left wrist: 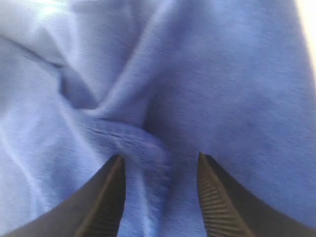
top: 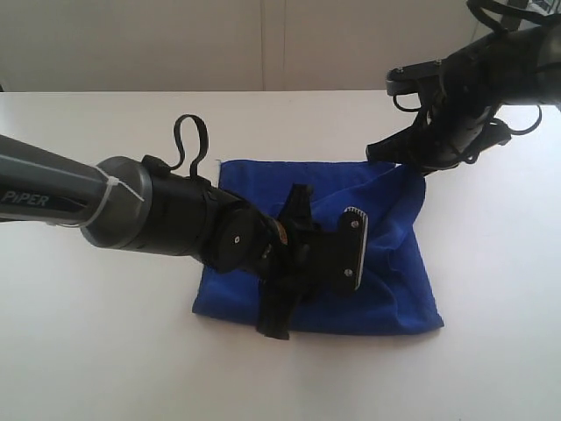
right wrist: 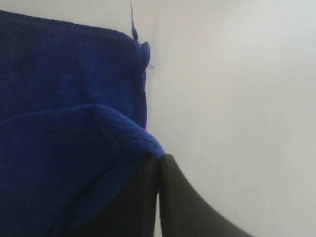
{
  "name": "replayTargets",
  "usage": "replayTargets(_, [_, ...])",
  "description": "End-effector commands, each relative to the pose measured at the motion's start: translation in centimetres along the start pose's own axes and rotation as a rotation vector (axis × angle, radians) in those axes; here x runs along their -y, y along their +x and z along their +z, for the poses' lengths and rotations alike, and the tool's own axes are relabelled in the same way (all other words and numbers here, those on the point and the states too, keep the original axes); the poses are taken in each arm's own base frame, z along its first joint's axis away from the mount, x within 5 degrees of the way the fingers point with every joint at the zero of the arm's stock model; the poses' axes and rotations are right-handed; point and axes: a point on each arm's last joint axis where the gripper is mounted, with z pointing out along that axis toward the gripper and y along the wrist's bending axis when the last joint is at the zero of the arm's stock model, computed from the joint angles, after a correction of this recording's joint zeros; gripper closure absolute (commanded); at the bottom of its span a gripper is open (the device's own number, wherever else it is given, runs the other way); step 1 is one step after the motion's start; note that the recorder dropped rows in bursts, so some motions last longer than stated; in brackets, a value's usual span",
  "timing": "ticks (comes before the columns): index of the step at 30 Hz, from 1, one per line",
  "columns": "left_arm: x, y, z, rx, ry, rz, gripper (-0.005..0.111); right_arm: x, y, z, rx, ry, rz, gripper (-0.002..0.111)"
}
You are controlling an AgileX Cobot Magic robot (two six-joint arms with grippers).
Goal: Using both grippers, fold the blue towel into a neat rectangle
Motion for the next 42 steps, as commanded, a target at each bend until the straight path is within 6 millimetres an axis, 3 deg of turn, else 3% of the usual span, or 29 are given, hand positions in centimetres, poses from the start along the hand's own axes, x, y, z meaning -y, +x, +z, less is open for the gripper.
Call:
replayTargets(1, [-0.1,-0.3,0.0,0.014,-0.028,0.004,0.055,0.3,-0.3,-0.2,0.011,0.001,-0.001,0.108])
replayTargets(16, [-0.9,-0.5,-0.3,0.037,-0.098,0.044,0.055,0.3,-0.2,-0.2,0.002,-0.004,-0.008,0.108])
replayTargets(28, [-3.8,-0.2,-3.5,0.072,-0.218,-0.081,0.055,0.3,-0.2,-0.2,0.002,-0.004,-0.008,0.108])
replayTargets(42, [-2.5,0.7,-2.4,0.030,-0.083,-0.229,0.055,0.2,-0.2,-0.2,0.006,-0.008,-0.004,0.108])
